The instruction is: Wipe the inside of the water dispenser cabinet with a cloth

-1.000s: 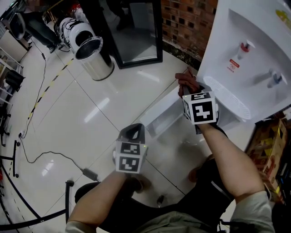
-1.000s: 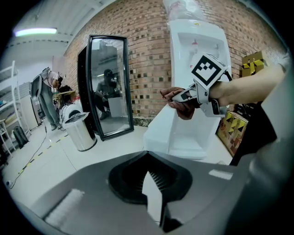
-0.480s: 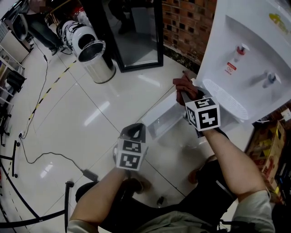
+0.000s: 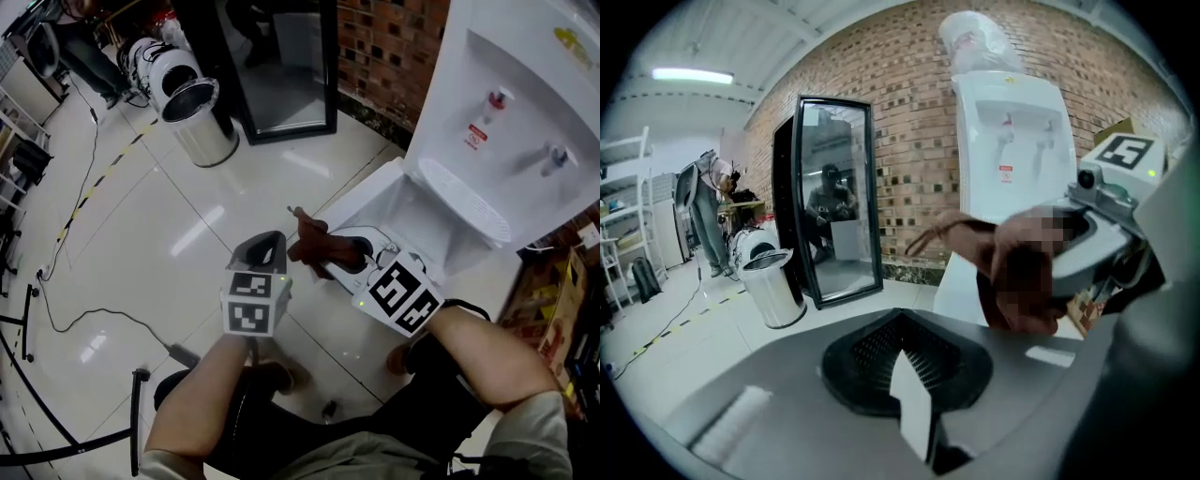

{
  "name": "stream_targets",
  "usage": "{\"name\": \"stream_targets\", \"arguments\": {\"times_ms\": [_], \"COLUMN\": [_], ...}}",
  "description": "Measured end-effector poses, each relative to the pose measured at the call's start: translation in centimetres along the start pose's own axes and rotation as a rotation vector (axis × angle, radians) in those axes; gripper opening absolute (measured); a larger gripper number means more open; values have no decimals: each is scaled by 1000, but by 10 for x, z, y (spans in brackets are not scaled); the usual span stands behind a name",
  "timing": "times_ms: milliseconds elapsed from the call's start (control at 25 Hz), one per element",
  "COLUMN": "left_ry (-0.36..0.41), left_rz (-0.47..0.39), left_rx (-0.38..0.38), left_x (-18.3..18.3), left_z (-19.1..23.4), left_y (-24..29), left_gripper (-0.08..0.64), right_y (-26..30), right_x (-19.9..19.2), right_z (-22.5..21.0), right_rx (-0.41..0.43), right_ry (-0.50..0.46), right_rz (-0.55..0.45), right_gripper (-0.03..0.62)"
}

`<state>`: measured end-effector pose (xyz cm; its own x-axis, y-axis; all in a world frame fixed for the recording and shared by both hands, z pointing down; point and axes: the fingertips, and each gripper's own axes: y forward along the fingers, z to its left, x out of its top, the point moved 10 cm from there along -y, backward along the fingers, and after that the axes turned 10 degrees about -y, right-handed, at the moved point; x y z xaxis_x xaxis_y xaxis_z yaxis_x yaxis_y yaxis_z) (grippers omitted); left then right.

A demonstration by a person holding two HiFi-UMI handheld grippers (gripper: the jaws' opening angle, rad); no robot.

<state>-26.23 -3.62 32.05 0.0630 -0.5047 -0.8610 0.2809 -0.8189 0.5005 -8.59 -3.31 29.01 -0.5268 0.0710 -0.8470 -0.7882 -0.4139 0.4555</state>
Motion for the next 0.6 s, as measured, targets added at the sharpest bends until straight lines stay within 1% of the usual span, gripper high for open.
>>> {"name": "stream_targets", "arguments": {"times_ms": [120, 240, 400, 600], "left_ry": [-8, -2, -10, -31], "left_rz": [-2, 20, 73, 107], "left_rx": [-15, -38, -66, -81], "left_x": [2, -1, -14, -25], "left_z": [0, -2, -2, 3], "left_y": [2, 6, 10, 15], "left_gripper": [0, 0, 0, 0], "right_y": [13, 25, 33, 39], "right_x": [-7, -19, -32, -41], "right_z": [17, 24, 20, 18], "right_rx": [104, 151, 148, 121], "right_ry": [-72, -109, -89, -35], "right_rz": [51, 115, 174, 173], "right_gripper": [103, 103, 103, 103]}}
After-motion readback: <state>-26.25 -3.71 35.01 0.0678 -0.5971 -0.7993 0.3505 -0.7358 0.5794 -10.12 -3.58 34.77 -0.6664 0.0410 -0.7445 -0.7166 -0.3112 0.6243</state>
